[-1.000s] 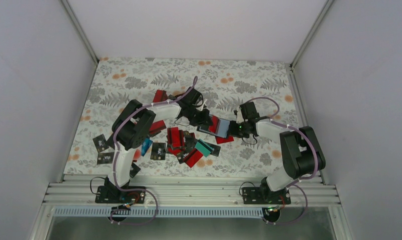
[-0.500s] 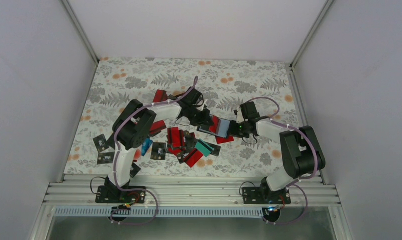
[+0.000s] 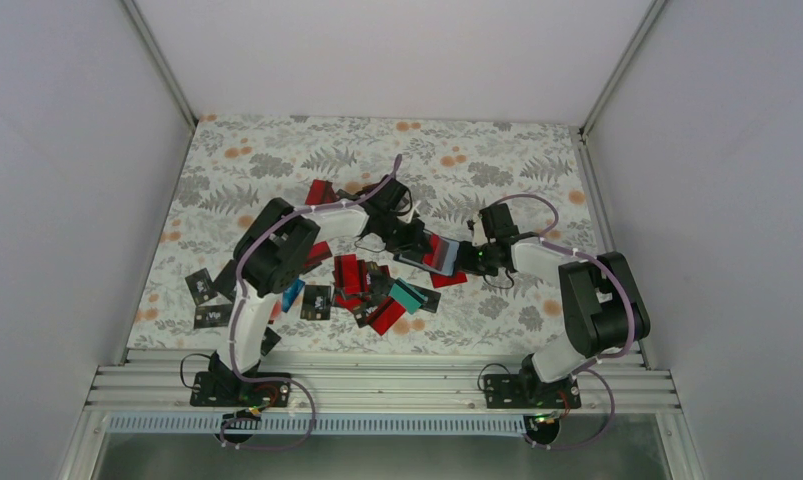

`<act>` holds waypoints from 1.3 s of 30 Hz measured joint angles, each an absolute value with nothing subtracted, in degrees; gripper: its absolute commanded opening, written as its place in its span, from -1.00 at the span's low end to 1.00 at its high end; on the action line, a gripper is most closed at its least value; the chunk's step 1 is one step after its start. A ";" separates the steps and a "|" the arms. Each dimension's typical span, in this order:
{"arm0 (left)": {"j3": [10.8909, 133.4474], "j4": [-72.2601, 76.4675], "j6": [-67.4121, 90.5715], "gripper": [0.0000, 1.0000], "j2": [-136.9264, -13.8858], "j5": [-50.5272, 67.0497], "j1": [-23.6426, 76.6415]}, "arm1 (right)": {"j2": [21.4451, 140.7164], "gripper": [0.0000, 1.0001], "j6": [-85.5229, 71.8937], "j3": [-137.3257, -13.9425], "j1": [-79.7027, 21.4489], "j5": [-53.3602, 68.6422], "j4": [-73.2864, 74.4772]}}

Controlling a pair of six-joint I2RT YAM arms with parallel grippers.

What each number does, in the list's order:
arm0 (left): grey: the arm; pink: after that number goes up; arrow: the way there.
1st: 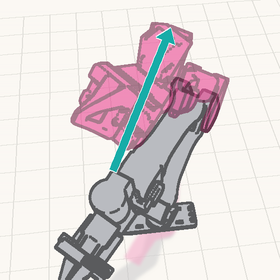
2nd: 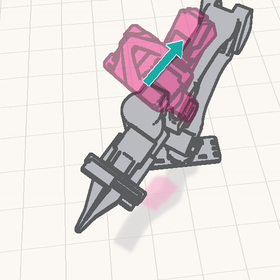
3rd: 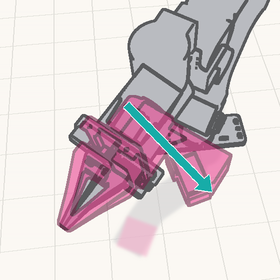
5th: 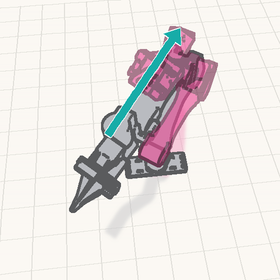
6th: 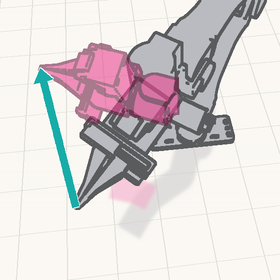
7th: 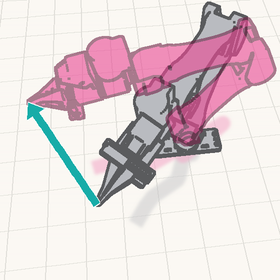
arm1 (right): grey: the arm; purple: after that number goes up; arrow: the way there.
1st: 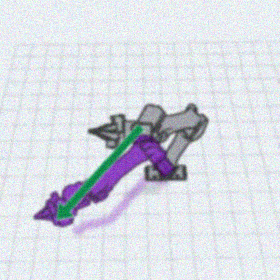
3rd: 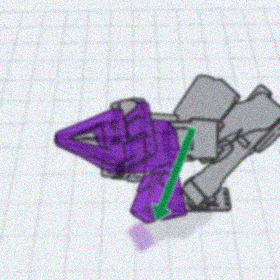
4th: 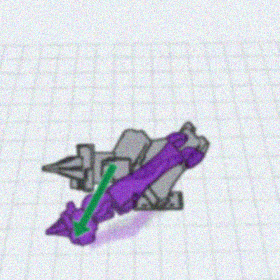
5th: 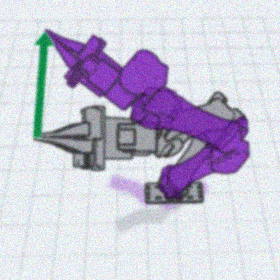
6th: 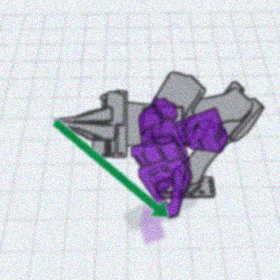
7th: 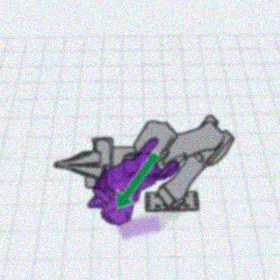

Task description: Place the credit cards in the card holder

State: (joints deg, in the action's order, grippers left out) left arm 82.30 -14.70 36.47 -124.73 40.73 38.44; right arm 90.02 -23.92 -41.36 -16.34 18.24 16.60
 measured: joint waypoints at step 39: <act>83.53 -15.62 37.82 -0.75 -126.02 37.45 41.93 | 90.41 -0.92 -22.76 -42.50 -16.32 19.38 18.26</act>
